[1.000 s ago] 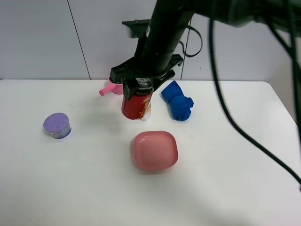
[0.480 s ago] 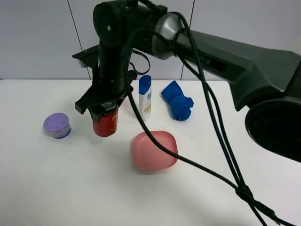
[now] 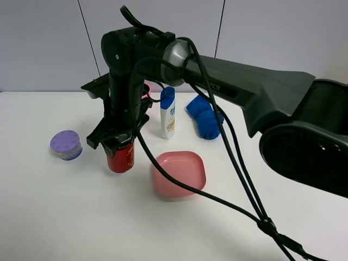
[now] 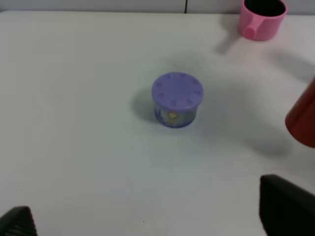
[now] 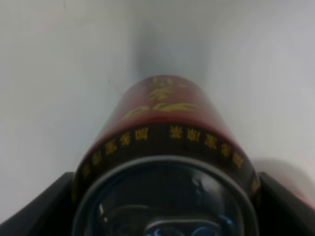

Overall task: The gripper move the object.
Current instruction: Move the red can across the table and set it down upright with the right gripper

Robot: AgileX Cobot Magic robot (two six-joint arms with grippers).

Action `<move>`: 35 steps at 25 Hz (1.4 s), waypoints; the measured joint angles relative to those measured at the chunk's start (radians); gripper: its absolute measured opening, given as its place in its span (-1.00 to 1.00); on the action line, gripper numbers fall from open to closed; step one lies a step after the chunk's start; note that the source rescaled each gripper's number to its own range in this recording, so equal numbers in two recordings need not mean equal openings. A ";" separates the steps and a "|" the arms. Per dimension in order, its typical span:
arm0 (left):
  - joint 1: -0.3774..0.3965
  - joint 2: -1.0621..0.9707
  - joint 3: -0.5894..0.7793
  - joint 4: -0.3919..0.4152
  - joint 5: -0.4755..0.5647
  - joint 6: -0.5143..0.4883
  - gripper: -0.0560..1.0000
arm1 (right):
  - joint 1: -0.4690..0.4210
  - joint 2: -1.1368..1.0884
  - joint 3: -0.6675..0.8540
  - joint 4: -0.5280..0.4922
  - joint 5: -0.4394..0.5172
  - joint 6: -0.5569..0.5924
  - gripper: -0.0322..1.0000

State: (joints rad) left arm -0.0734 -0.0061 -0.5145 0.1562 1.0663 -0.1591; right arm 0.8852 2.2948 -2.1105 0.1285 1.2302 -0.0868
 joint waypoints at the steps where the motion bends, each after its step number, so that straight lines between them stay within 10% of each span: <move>1: 0.000 0.000 0.000 0.000 0.000 0.000 1.00 | 0.001 0.003 0.000 -0.001 0.000 -0.003 -0.94; 35: 0.000 0.000 0.000 0.001 0.001 0.000 1.00 | 0.065 0.102 -0.011 -0.163 -0.040 0.078 -0.94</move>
State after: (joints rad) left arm -0.0734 -0.0061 -0.5145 0.1573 1.0674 -0.1591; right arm 0.9501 2.3969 -2.1215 -0.0345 1.1905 -0.0084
